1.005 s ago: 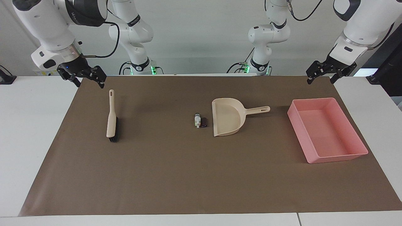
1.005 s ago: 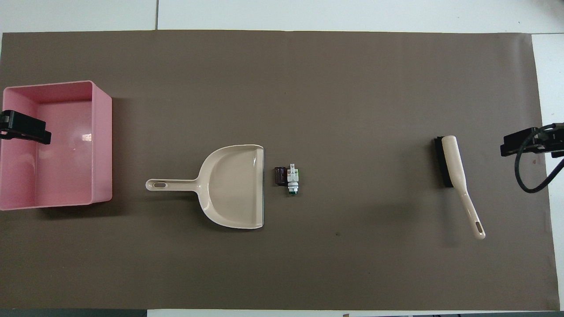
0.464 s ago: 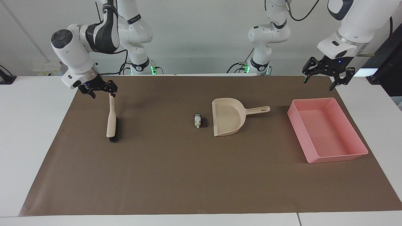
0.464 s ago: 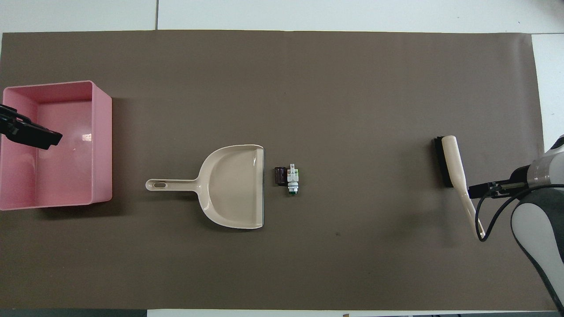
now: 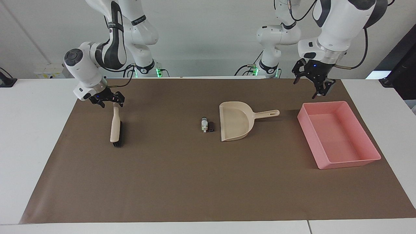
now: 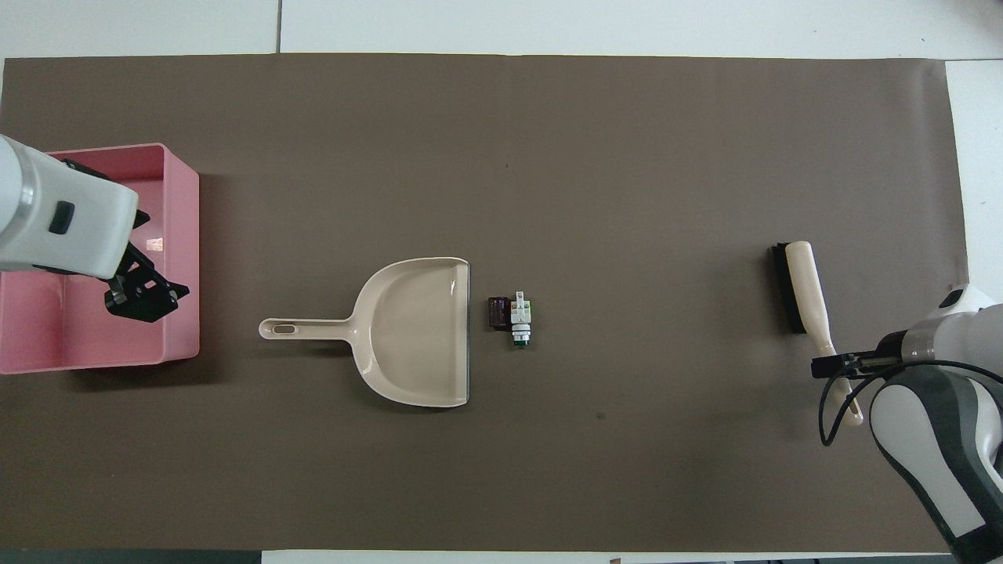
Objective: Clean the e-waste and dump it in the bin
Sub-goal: 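Grasp the dustpan handle with the left gripper while the right gripper reaches the brush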
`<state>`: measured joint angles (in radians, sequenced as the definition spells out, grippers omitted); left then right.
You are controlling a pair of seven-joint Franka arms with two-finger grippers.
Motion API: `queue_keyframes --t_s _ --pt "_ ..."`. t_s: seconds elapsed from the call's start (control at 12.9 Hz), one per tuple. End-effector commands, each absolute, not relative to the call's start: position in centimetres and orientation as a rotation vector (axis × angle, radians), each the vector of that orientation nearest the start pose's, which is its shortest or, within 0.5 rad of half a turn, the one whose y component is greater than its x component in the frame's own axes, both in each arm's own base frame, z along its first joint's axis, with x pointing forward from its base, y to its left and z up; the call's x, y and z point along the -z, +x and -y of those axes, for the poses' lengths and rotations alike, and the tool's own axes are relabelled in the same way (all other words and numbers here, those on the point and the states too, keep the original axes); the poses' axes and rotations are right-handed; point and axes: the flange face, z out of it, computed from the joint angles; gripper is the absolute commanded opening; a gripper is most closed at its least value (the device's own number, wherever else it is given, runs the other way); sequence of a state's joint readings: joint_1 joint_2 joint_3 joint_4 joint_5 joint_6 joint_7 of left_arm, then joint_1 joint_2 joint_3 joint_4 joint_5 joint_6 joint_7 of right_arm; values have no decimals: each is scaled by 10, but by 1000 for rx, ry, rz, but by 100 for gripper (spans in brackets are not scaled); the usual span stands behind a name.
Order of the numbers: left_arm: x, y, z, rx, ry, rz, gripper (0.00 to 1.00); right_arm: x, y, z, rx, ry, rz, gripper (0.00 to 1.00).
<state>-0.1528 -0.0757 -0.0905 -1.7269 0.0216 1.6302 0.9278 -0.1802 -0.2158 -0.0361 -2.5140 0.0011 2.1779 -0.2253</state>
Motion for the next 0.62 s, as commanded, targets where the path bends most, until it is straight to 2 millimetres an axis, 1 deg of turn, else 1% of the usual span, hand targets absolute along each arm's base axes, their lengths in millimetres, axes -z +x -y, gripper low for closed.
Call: queue_keyframes --t_s 0.0,0.08,0.15,0.23,0.31,0.39,0.46,0.54 --pt "-560 494 152 -77 -2429 -1867 93 -344 411 94 -162 -3082 13 99" --pt "-538 489 167 -108 -2356 -1906 94 -344 411 94 -160 -3082 11 99" --pt "-512 485 178 -136 -2282 -1932 94 -343 410 92 -160 -3082 16 96" --pt "-488 485 186 -126 -2215 -1943 94 -343 410 91 -162 -3082 18 94" --pt "-467 482 195 -143 -2205 -1930 94 -342 410 91 -160 -3082 20 91" --pt "-454 478 207 -176 -2161 -1945 94 -342 410 91 -160 -3082 20 88" --pt "-435 475 215 -222 -2117 -1959 93 -342 409 91 -160 -3083 16 86" --pt "-413 472 229 -259 -2093 -1951 93 -341 408 90 -163 -3082 16 84"
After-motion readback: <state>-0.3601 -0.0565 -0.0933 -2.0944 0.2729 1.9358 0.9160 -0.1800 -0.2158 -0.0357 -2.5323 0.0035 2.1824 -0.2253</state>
